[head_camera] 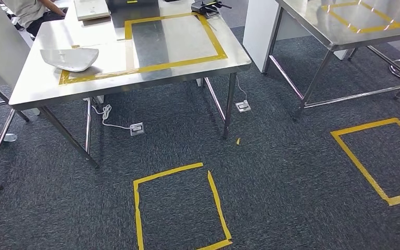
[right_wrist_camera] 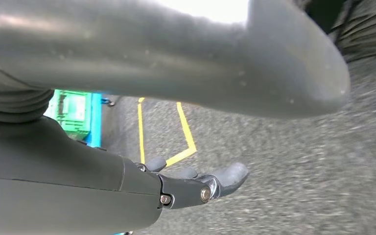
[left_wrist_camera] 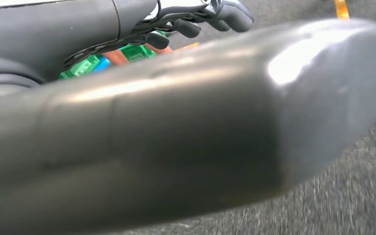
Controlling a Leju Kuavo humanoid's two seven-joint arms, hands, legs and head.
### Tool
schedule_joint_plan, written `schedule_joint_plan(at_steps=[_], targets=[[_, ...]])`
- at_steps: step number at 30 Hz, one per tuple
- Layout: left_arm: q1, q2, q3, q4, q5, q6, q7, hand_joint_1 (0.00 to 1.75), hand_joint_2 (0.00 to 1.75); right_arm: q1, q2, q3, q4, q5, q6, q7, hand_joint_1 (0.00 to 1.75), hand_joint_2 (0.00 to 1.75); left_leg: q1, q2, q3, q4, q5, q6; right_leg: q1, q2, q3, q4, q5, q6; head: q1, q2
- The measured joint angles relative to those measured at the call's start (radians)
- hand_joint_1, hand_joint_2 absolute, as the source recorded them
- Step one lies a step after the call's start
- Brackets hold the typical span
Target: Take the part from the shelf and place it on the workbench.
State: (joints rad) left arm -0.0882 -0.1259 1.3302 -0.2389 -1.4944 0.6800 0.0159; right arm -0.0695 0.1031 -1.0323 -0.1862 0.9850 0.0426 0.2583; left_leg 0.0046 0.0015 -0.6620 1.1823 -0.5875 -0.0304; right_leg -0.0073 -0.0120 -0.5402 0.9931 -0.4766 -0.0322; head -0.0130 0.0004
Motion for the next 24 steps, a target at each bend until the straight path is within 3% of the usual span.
schedule_joint_plan(at_steps=[1,2,3,5,7,8,11,12,13,15,16,17,18,19,20,21,22,24], targets=[[-0.001,0.002,0.001,0.006,0.002,-0.008,-0.028,0.0,0.0,0.001,0.0,0.0,0.0,0.001,-0.004,0.0,0.0,0.0,0.002,0.0,-0.005,0.054,-0.029,-0.005,0.0,-0.001,-0.016,0.002,0.012,0.001,0.0,0.0],[-0.002,0.006,0.002,0.01,0.002,-0.016,-0.056,0.0,0.0,0.001,0.0,0.0,0.0,0.002,-0.007,0.0,0.0,0.44,0.004,0.0,0.0,0.089,-0.032,-0.008,-0.001,-0.001,-0.033,0.005,0.024,0.004,0.0,0.0],[-0.003,0.009,0.002,0.014,0.001,-0.023,-0.081,0.0,0.0,0.001,0.0,0.0,0.0,0.004,-0.009,0.0,0.0,0.87,0.006,0.0,0.02,0.095,-0.014,-0.011,-0.003,-0.002,-0.051,0.009,0.035,0.007,0.0,0.0],[-0.008,0.015,0.002,0.021,-0.002,-0.034,-0.114,0.0,0.0,0.001,0.002,0.0,0.0,0.008,-0.011,0.0,0.0,1.75,0.011,0.0,0.107,0.001,0.036,-0.017,-0.007,-0.003,-0.082,0.02,0.055,0.017,0.0,0.0],[-0.018,0.021,0.002,0.026,-0.015,-0.049,-0.124,0.0,0.0,0.0,0.002,0.0,0.0,0.01,-0.011,0.001,0.0,1.75,0.009,-0.004,0.193,-0.13,0.033,-0.012,-0.008,-0.002,-0.102,0.03,0.071,0.03,0.0,0.0],[-0.023,0.022,0.002,0.028,-0.024,-0.059,-0.122,0.0,0.0,-0.001,0.002,0.0,0.0,0.011,-0.011,0.0,0.0,1.75,0.007,-0.006,0.212,-0.165,0.022,-0.005,-0.007,-0.002,-0.105,0.031,0.08,0.036,0.0,0.0],[-0.033,0.025,-0.001,0.036,-0.045,-0.101,-0.097,0.0,0.0,-0.001,0.003,0.001,0.0,0.018,-0.011,-0.003,0.0,1.75,0.001,-0.006,0.2,-0.173,0.031,0.029,-0.011,0.0,-0.111,0.029,0.097,0.057,-0.003,0.0],[-0.036,0.025,-0.002,0.038,-0.046,-0.114,-0.088,0.0,0.0,0.0,0.003,0.001,0.0,0.022,-0.01,-0.002,0.0,1.75,0.001,-0.003,0.189,-0.173,0.041,0.04,-0.013,0.001,-0.118,0.042,0.076,0.063,-0.003,0.0],[-0.038,0.025,-0.002,0.04,-0.046,-0.128,-0.079,0.0,0.0,0.001,0.004,0.002,0.0,0.026,-0.01,0.001,0.0,1.75,0.002,-0.001,0.177,-0.174,0.053,0.048,-0.014,0.003,-0.13,0.075,0.036,0.067,-0.002,0.0],[-0.038,0.026,-0.003,0.043,-0.041,-0.169,-0.051,0.0,0.0,0.001,0.004,0.004,0.0,0.035,-0.008,0.006,0.0,1.75,0.0,0.001,0.149,-0.173,0.074,0.057,-0.014,0.004,-0.161,0.191,-0.068,0.072,0.0,0.0],[-0.036,0.026,-0.003,0.044,-0.039,-0.197,-0.031,0.0,0.0,0.001,0.004,0.006,0.0,0.039,-0.007,0.008,0.0,1.75,-0.002,0.002,0.134,-0.173,0.084,0.059,-0.012,0.004,-0.173,0.253,-0.1,0.073,0.001,0.0],[-0.033,0.026,-0.003,0.045,-0.039,-0.221,-0.013,0.0,0.0,0.001,0.004,0.009,0.0,0.044,-0.006,0.008,0.0,1.75,-0.004,0.003,0.12,-0.171,0.094,0.06,-0.011,0.004,-0.174,0.297,-0.107,0.072,0.001,0.0],[-0.029,0.027,-0.003,0.046,-0.042,-0.239,0.001,0.0,0.44,0.001,0.004,0.011,0.0,0.046,-0.006,0.008,0.0,1.75,-0.007,0.005,0.107,-0.17,0.104,0.06,-0.009,0.005,-0.16,0.31,-0.094,0.068,0.001,0.0],[-0.026,0.027,-0.003,0.047,-0.046,-0.25,0.011,0.0,0.87,0.002,0.004,0.014,0.0,0.048,-0.006,0.008,0.0,1.75,-0.01,0.005,0.095,-0.168,0.113,0.06,-0.006,0.005,-0.127,0.284,-0.068,0.061,0.001,0.0],[-0.024,0.026,-0.003,0.048,-0.049,-0.257,0.018,0.0,1.31,0.001,0.004,0.016,0.0,0.049,-0.005,0.008,0.0,1.75,-0.012,0.005,0.085,-0.166,0.122,0.059,-0.001,0.005,-0.077,0.227,-0.045,0.051,0.001,0.0],[-0.023,0.025,-0.003,0.049,-0.052,-0.264,0.026,0.0,1.75,0.0,0.003,0.017,0.0,0.05,-0.005,0.008,0.0,1.75,-0.014,0.005,0.076,-0.164,0.129,0.057,0.003,0.005,-0.023,0.152,-0.039,0.039,0.001,0.0],[-0.022,0.024,-0.004,0.05,-0.055,-0.274,0.037,0.0,1.75,-0.001,0.002,0.018,0.0,0.051,-0.005,0.008,0.0,1.75,-0.016,0.004,0.069,-0.163,0.136,0.053,0.008,0.005,0.023,0.085,-0.044,0.031,0.001,0.0],[-0.021,0.024,-0.005,0.052,-0.061,-0.293,0.08,0.0,1.75,-0.002,0.002,0.02,0.0,0.054,-0.006,0.005,0.0,1.75,-0.016,0.005,0.063,-0.161,0.146,0.044,0.014,0.004,0.063,0.009,-0.064,0.022,0.002,0.0]])
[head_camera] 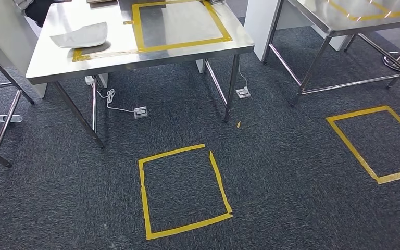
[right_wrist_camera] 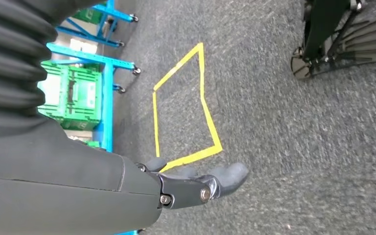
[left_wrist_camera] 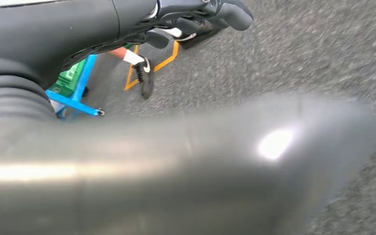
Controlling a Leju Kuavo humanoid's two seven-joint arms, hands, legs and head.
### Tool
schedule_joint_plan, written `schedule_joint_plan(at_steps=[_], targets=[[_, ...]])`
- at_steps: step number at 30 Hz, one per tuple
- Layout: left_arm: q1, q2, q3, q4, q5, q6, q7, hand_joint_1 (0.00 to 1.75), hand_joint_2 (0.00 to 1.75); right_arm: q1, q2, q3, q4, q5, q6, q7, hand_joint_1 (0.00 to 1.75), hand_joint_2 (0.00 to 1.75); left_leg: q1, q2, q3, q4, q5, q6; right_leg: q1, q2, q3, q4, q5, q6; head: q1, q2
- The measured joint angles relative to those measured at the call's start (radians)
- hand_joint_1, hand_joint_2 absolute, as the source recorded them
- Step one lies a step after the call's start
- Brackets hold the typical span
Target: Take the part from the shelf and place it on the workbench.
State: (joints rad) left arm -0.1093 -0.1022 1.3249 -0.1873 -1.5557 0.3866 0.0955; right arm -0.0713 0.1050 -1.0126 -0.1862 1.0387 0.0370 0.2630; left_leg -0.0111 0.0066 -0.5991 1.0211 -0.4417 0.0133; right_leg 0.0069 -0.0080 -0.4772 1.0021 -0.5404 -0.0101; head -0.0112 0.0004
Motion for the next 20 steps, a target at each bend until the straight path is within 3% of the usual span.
schedule_joint_plan(at_steps=[4,10,20], targets=[[0.006,0.003,-0.007,0.0,0.0,-0.019,0.067,0.0,1.75,0.005,0.0,0.003,0.0,-0.006,-0.002,0.001,0.0,1.75,0.003,0.0,-0.001,-0.007,0.009,0.003,0.003,-0.001,-0.005,-0.012,0.008,0.003,-0.001,0.0],[0.029,0.016,-0.106,-0.012,0.114,-0.051,0.057,0.0,1.75,0.021,-0.001,0.074,-0.001,-0.09,-0.006,0.003,0.0,1.75,0.005,-0.001,-0.003,-0.015,0.029,-0.013,0.006,-0.002,-0.014,-0.005,0.017,-0.009,-0.001,0.0],[0.066,0.029,-0.292,-0.04,0.347,-0.103,0.033,0.0,1.75,0.051,-0.016,0.219,-0.024,-0.242,-0.009,0.003,0.0,1.75,0.005,-0.002,-0.009,-0.015,0.032,-0.017,0.005,-0.002,-0.021,-0.002,0.017,-0.01,-0.001,0.0]])
